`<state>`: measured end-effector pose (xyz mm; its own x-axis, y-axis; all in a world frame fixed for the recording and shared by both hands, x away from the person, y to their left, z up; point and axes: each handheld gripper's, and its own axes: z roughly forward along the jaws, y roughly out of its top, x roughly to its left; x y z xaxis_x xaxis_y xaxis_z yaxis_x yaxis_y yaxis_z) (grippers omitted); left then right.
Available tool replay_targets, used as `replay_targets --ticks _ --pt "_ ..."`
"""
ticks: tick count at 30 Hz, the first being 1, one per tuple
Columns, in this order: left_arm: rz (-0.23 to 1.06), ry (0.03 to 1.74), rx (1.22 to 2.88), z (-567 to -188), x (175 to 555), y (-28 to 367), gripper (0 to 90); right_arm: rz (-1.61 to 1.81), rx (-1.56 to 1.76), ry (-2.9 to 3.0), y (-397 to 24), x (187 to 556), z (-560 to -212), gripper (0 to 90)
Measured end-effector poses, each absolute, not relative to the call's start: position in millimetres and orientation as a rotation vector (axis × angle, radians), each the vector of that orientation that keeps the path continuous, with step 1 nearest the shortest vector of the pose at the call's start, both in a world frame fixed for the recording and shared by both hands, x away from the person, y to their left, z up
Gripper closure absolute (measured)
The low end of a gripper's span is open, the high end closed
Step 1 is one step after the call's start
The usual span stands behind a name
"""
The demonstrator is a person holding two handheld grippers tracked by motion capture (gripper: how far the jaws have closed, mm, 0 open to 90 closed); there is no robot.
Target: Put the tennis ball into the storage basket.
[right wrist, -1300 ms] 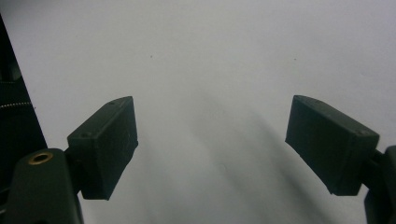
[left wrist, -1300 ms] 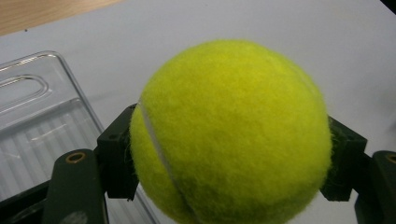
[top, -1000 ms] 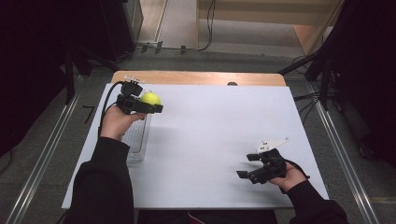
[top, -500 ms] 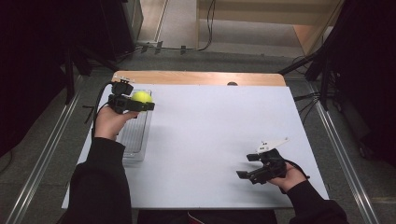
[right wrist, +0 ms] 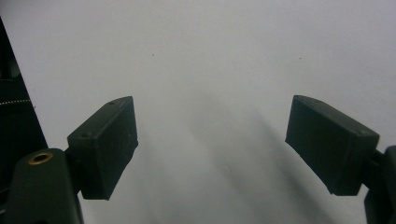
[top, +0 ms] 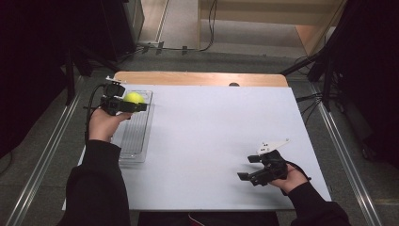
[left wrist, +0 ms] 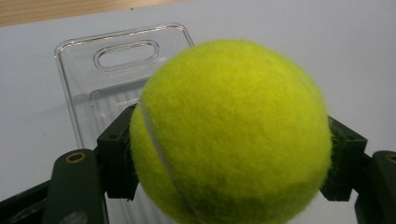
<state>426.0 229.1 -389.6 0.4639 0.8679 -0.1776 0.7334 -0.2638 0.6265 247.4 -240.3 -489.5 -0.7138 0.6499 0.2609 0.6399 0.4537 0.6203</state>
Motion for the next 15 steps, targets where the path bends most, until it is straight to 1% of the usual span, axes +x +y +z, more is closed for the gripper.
replay_targets --ticks 15 --pt "0.276 1.36 2.056 -402.9 430.5 225.2 25.6 1.129 1.183 2.667 -240.5 247.4 -489.8 14.8"
